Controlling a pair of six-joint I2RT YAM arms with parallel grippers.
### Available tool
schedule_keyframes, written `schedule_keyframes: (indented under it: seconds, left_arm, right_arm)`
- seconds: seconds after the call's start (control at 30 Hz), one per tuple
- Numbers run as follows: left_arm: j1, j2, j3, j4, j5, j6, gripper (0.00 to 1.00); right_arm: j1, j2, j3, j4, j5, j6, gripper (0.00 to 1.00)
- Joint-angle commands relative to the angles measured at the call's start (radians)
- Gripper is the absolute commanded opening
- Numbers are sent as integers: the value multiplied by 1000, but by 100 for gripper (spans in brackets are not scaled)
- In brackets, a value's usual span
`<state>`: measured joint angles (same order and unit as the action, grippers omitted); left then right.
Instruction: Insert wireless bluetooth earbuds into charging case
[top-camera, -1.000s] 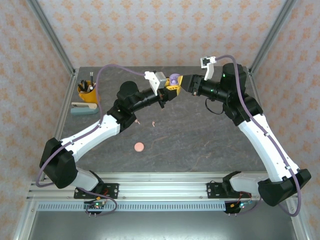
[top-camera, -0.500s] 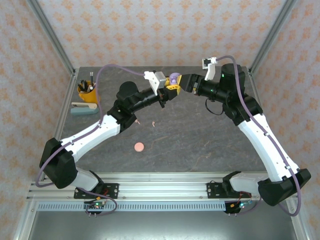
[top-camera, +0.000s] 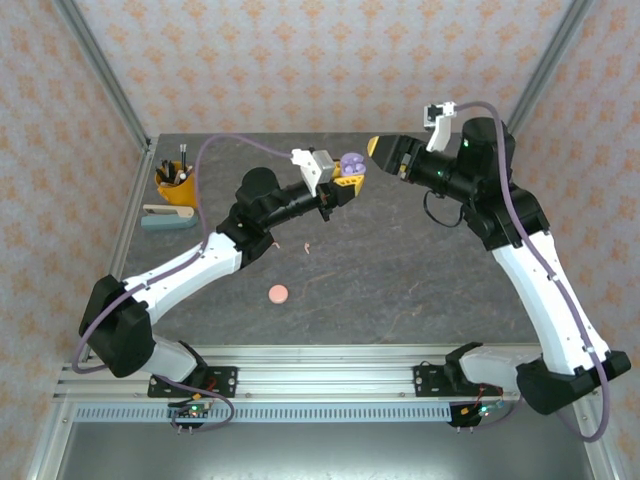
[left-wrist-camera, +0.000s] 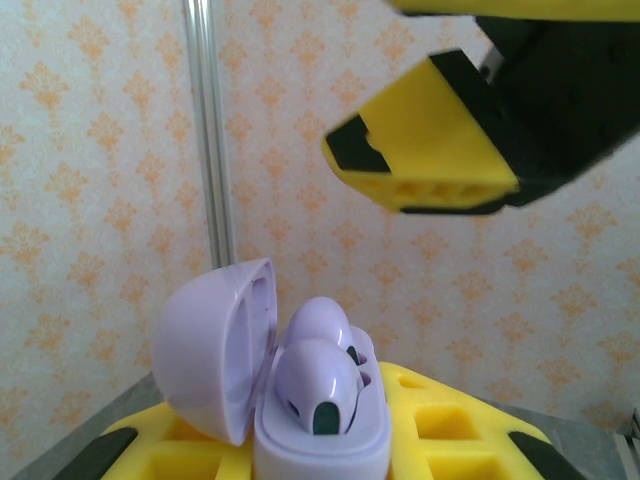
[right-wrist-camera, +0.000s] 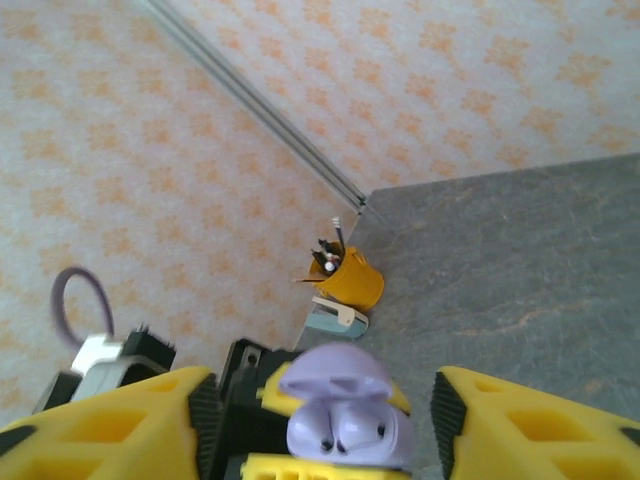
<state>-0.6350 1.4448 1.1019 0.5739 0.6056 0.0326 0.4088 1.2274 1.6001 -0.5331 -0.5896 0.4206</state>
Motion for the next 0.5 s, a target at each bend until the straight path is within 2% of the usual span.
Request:
schedule_keyframes:
  seconds: [0.0, 0.23, 0.47]
  left_arm:
    - [-3, -11, -17, -25, 40, 46, 0]
    - [-3, -4, -36, -92, 113, 79, 0]
    - [-3, 13, -52, -114, 148, 90, 0]
  right_arm:
    - [-7, 86, 80, -173, 74, -2, 52]
    - [-8, 216, 138, -251, 78, -5, 29]
    - [-10, 338, 194, -314, 29, -39, 23]
